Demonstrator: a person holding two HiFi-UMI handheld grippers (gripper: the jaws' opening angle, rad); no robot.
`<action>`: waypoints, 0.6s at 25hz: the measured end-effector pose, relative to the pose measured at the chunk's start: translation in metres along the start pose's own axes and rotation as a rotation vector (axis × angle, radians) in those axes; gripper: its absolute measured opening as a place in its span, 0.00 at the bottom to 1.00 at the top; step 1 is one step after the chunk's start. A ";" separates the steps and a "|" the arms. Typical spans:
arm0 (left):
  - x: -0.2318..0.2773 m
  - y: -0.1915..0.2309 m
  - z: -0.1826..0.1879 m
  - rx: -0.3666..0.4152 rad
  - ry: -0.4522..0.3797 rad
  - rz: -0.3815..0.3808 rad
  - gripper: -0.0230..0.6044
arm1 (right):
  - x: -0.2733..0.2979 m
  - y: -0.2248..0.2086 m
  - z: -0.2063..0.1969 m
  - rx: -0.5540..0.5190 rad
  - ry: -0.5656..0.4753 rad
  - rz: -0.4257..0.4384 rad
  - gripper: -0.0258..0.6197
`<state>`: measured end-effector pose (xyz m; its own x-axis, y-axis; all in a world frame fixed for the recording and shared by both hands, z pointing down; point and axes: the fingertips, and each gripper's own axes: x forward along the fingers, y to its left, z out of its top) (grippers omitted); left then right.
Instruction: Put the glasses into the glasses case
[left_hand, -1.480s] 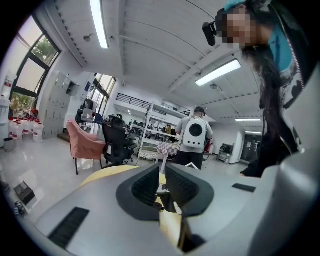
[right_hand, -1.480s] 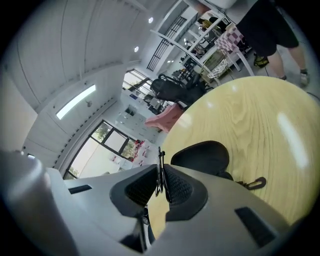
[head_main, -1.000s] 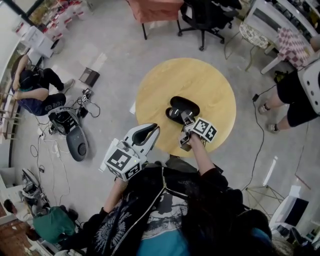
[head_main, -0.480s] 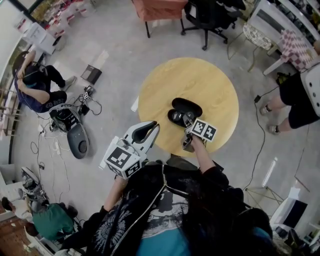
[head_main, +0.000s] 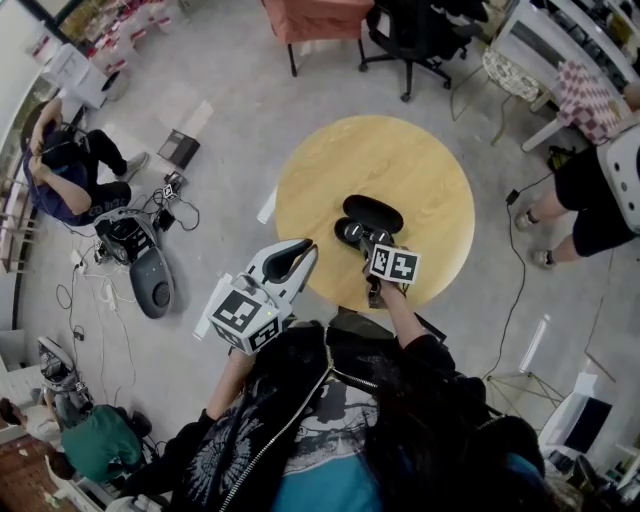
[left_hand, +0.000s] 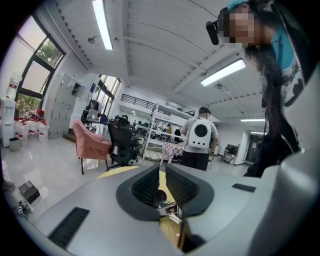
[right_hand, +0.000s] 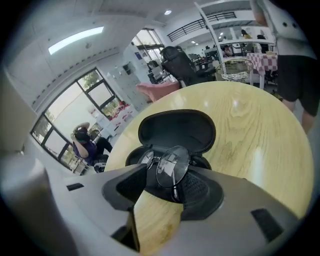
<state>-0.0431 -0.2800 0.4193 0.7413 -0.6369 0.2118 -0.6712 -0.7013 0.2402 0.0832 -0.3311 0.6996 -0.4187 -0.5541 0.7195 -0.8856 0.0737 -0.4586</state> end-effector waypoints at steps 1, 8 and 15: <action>0.000 0.000 -0.001 0.001 0.000 -0.003 0.09 | -0.001 0.001 -0.001 -0.019 0.012 -0.007 0.33; -0.002 -0.006 -0.001 0.008 -0.007 -0.027 0.09 | -0.013 -0.001 -0.006 -0.062 0.029 -0.064 0.37; -0.008 -0.009 0.000 0.011 -0.015 -0.038 0.09 | -0.026 -0.001 -0.005 -0.026 -0.002 -0.068 0.37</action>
<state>-0.0433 -0.2683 0.4155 0.7662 -0.6143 0.1887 -0.6425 -0.7285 0.2376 0.0935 -0.3124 0.6840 -0.3570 -0.5606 0.7472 -0.9168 0.0570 -0.3952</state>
